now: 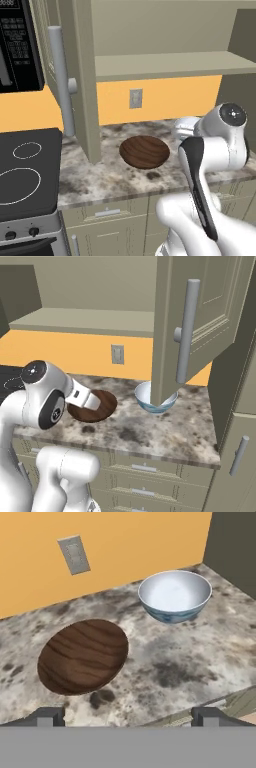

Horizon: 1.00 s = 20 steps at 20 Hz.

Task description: Open the cabinet. Pick the bowls from the counter and place them in the cabinet. Then close the cabinet.

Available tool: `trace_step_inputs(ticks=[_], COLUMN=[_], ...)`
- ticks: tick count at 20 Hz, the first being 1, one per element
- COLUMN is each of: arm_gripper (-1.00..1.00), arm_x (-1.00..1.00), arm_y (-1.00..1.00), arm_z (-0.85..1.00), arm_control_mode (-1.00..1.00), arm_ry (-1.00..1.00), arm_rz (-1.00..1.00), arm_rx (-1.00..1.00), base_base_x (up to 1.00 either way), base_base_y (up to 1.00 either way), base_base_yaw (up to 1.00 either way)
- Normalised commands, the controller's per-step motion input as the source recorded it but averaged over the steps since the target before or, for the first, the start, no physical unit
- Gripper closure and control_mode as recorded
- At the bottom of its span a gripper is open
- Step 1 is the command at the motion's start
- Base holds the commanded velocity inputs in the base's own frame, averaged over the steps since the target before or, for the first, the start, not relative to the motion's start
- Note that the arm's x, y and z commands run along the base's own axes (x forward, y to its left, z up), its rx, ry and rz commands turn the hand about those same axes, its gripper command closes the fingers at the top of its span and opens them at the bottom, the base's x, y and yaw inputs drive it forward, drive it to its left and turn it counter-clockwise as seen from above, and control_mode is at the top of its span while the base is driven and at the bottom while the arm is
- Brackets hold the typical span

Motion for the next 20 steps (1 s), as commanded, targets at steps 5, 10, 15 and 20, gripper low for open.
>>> trace_step_inputs(ticks=[5, 10, 15, 20], arm_gripper=[-1.0, -1.0, -1.0, -1.0], arm_x=[0.27, 0.16, 0.14, 0.19], arm_y=[-0.09, -0.01, 0.0, 0.0], arm_z=[-0.25, -0.27, -0.24, -0.24], arm_control_mode=[-1.0, -1.0, -1.0, -1.0], arm_ry=[0.0, 0.0, 0.0, 0.0], arm_rz=[-0.02, 0.0, 0.01, 0.0], arm_rx=[0.06, 0.1, 0.07, 0.02], base_base_x=[0.0, 0.0, 0.0, 0.0], base_base_y=[0.0, 0.0, 0.0, 0.0], base_base_yaw=[0.0, 0.0, 0.0, 0.0])
